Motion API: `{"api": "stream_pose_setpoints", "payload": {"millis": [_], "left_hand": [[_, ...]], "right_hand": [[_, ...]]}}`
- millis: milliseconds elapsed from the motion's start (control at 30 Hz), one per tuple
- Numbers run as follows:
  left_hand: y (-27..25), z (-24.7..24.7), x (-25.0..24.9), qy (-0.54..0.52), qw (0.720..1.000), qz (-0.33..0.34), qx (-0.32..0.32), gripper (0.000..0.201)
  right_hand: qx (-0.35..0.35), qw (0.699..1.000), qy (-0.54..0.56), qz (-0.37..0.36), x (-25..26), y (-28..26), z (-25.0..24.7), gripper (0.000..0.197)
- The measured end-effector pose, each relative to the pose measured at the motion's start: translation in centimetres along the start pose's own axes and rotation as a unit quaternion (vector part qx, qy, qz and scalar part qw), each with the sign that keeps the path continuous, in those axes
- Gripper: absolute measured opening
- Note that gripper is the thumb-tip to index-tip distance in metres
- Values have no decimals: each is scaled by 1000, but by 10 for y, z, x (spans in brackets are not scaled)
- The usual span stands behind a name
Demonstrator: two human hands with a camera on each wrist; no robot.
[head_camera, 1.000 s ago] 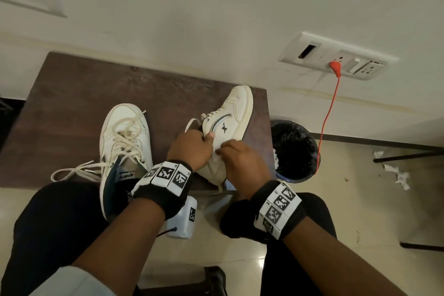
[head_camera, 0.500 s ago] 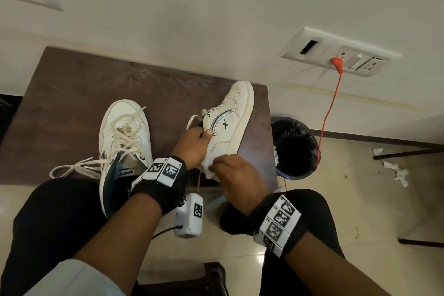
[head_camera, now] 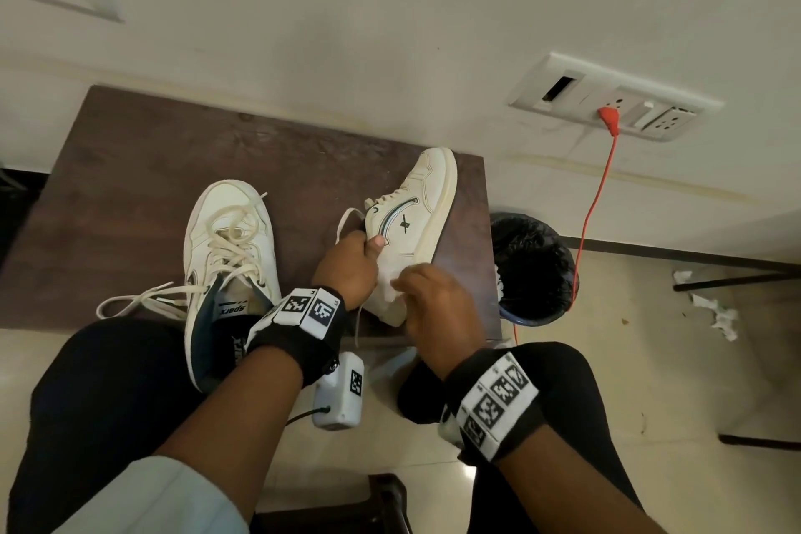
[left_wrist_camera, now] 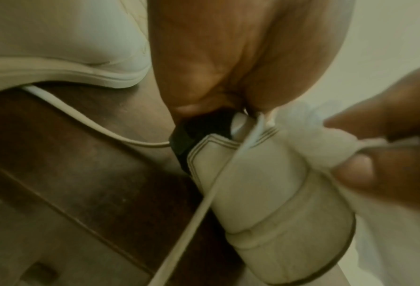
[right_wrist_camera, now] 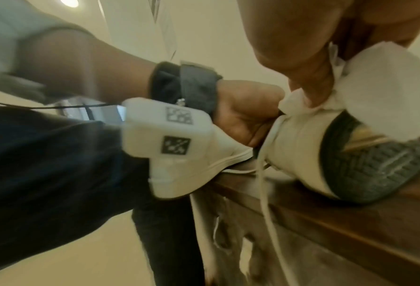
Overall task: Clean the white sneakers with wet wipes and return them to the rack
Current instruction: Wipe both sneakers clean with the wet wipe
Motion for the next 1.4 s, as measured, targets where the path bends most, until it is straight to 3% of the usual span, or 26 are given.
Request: {"api": "stream_pose_setpoints", "payload": {"millis": [133, 433, 600, 800, 933, 1067, 1233, 1400], "left_hand": [[-2, 1, -1, 4, 1000, -2, -1, 40], [-4, 2, -2, 15, 1000, 14, -5, 41], [-2, 0, 2, 18, 1000, 11, -11, 44], [-2, 2, 3, 29, 999, 12, -18, 43], [-1, 3, 4, 23, 999, 11, -19, 43], [-4, 3, 2, 27, 999, 13, -19, 42], [-4, 2, 2, 22, 1000, 7, -10, 43], [-5, 2, 4, 14, 1000, 0, -4, 50]], "right_hand": [[80, 995, -5, -53, 19, -32, 17, 24], [-32, 997, 6, 65, -19, 11, -4, 15], [-42, 993, -10, 107, -36, 56, -16, 17], [-54, 996, 22, 67, -25, 23, -12, 14], [-24, 999, 30, 20, -9, -8, -3, 10], [-11, 999, 9, 29, -20, 11, -2, 19], [-37, 994, -27, 102, -47, 56, -16, 14], [-34, 998, -19, 55, -21, 35, -15, 16]]}}
Point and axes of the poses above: each hand's wrist, its own y-axis towards the middle knuckle, its own z-axis out of the palm, x = y × z, the point moved 6 cm from there along y, towards the middle knuckle, and after that the axes turned 13 degrees about -y, right-handed, at the moved point
